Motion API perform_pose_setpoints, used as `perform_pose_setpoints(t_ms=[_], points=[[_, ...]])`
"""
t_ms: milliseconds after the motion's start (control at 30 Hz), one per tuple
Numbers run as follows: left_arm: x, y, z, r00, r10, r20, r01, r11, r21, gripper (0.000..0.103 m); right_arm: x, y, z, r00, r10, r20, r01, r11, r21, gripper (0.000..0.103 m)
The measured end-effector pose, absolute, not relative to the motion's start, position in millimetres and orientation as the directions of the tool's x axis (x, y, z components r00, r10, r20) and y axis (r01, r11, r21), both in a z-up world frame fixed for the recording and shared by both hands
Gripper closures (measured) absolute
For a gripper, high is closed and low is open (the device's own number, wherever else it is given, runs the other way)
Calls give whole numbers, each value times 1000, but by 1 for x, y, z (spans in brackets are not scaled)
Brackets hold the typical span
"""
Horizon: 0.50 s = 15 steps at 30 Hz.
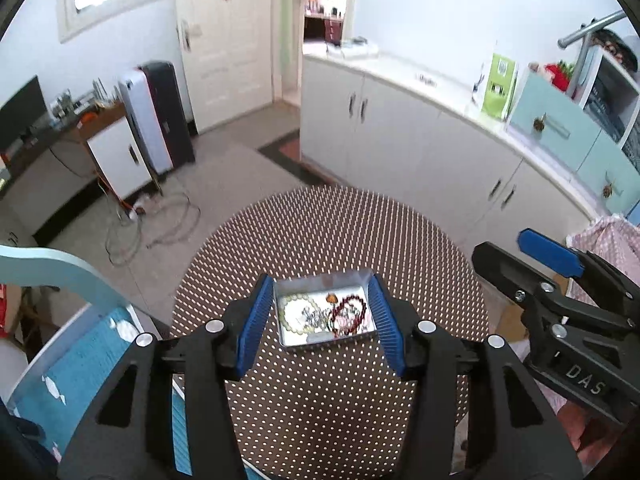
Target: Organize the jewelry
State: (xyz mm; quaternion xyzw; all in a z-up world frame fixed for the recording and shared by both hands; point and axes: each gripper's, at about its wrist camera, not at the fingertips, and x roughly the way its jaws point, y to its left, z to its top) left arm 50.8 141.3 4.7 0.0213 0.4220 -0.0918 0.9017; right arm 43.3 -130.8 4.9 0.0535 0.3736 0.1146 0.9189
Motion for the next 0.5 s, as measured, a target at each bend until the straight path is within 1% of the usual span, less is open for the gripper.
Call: perform_pose_setpoints(t_ms=[67, 133, 267, 500], points=[[41, 142, 20, 660, -142, -738, 176, 984, -32, 51, 35, -132, 17, 718, 245, -651, -167, 969, 181, 32], [31, 141, 37, 697, -138, -704, 165, 986, -29, 46, 24, -132, 32, 756, 230, -612, -168, 973, 159, 27], [13, 138, 59, 754, -124, -645, 146, 989, -18, 46, 11, -136, 51, 808, 223, -546, -178, 975, 135, 22], [-10, 134, 72, 786, -96, -611, 116, 993, -8, 46, -1, -142, 58, 824, 240, -513, -202, 971, 130, 20]])
